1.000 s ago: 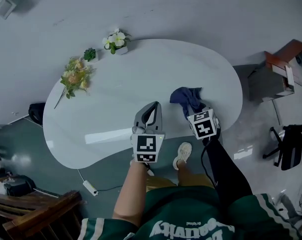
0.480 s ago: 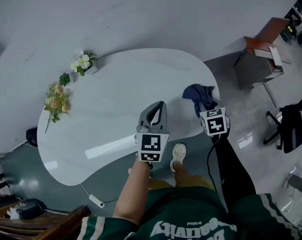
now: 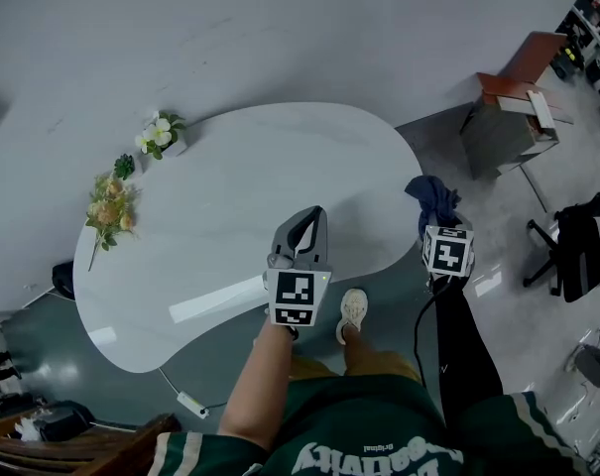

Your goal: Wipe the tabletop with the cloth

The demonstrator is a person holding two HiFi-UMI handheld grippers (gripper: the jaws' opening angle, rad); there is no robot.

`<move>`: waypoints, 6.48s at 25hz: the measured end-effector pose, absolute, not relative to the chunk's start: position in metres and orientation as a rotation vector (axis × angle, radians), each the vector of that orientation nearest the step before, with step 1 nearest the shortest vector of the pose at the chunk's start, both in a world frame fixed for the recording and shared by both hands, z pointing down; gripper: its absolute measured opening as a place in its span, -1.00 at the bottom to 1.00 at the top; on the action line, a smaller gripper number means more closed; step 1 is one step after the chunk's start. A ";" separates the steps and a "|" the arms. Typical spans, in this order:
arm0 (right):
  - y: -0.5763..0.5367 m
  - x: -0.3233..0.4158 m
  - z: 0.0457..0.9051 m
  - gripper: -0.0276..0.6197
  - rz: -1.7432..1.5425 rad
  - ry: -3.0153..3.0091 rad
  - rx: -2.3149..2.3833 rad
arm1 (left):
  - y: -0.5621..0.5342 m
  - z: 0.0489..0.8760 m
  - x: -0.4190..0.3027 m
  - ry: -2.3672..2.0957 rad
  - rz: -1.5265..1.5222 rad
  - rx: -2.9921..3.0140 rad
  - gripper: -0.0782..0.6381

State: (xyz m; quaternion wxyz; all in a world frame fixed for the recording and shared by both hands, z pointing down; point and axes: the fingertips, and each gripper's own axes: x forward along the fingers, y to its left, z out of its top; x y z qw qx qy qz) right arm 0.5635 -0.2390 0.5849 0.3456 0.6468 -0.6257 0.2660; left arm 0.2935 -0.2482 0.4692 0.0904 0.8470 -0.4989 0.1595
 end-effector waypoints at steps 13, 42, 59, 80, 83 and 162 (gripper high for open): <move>-0.217 0.377 0.553 -0.63 0.668 -2.102 1.418 | -0.185 0.462 0.159 -1.793 0.461 2.293 -0.79; 0.174 -0.314 0.571 -0.47 0.397 -2.361 0.347 | 0.266 0.449 -0.368 -2.418 0.362 1.527 -0.79; 0.161 -0.291 0.593 -0.57 0.317 -2.325 0.402 | 0.247 0.463 -0.352 -2.356 0.339 1.586 -0.79; -0.029 -0.050 0.593 -0.60 0.423 -2.227 0.747 | 0.052 0.461 -0.162 -2.158 0.385 1.875 -0.79; -0.050 -0.012 0.592 -0.60 0.435 -2.213 0.793 | 0.027 0.462 -0.129 -2.123 0.386 1.916 -0.79; -0.208 0.352 0.325 -0.63 0.110 -2.421 1.654 | -0.169 0.300 0.140 -1.891 0.224 2.432 -0.79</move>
